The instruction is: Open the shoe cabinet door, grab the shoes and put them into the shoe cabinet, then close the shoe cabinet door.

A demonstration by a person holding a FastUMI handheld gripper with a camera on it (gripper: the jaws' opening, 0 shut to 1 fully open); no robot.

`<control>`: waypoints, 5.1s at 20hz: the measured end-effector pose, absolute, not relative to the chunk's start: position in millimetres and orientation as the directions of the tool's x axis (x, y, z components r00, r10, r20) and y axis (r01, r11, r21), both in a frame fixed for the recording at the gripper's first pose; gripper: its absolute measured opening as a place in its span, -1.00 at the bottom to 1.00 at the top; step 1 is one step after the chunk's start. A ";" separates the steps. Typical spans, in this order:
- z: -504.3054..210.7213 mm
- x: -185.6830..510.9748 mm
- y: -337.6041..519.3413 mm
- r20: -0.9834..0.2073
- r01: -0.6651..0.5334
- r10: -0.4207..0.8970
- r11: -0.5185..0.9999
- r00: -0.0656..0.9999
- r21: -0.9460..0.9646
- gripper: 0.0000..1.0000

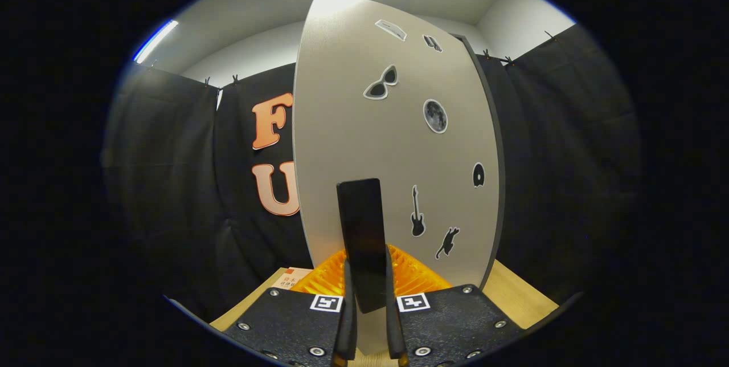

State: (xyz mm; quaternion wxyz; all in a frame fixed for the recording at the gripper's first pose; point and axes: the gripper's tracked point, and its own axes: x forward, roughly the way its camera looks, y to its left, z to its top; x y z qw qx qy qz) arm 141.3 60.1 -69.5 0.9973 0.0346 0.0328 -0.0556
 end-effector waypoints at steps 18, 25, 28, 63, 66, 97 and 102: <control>-66.9 84.1 -19.8 -0.061 0.159 -0.153 0.981 0.986 0.113 -0.64; -64.9 76.3 -41.3 -0.056 0.128 -0.123 0.986 0.991 0.105 -0.67; -65.2 72.6 -60.7 -0.050 0.162 -0.159 0.985 0.986 0.061 -0.67; -124.3 34.1 -62.7 -0.117 0.174 -0.160 0.978 0.980 0.111 -0.68; -144.7 43.9 -38.0 -0.158 0.169 -0.153 0.981 0.976 0.095 -0.54; -493.3 148.1 76.5 -0.573 0.078 0.009 0.989 0.820 0.127 -0.15; -523.7 159.4 78.0 -0.605 0.054 0.007 0.995 0.796 0.082 -0.15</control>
